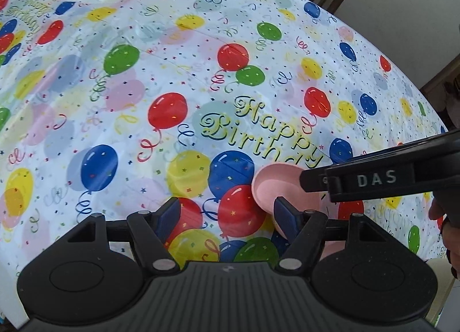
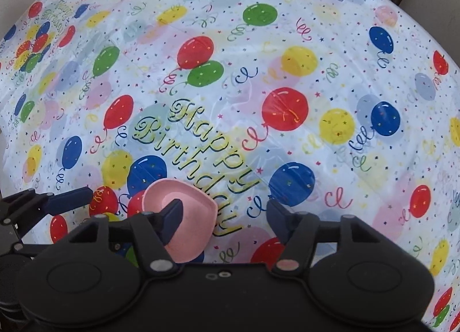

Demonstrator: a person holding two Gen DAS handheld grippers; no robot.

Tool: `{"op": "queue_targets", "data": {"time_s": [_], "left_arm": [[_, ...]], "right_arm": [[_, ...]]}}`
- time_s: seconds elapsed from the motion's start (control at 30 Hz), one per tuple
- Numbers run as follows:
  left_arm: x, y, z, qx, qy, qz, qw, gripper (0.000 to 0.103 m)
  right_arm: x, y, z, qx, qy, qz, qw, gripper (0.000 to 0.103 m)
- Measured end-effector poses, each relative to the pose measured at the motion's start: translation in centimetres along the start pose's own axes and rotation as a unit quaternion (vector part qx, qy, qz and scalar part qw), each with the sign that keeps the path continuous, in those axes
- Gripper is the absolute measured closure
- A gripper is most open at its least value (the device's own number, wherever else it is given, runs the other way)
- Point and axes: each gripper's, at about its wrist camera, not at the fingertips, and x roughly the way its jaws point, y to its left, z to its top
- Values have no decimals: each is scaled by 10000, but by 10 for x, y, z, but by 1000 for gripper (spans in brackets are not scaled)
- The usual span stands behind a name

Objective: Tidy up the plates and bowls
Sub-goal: 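Grasp the pink heart-shaped dish rim with both grippers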

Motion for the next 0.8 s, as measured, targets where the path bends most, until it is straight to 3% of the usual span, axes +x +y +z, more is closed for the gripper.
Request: {"op": "queue_targets", "data": {"time_s": [0.13,0.27,0.37,0.57,0.8], "left_arm": [[5,-3,-3,7,8,-118,9999,33],[9,-3,-4,-6,18,-190,9998,48],[9,-2,-3,-54,-5,-254,9997,59],[10,-5,2,-6,-29,-283,9996,62],[15,-7,0,24,10,-374,9993,74]], "right_arm": [[6,2,2,32,94,60,9999,60],[8,5,2,0,170,156,9997,72],[9,6,2,-20,208,220,9995,76],[9,5,0,-26,251,233,9994,81],[9,5,-1,-33,265,265,9993,90]]}}
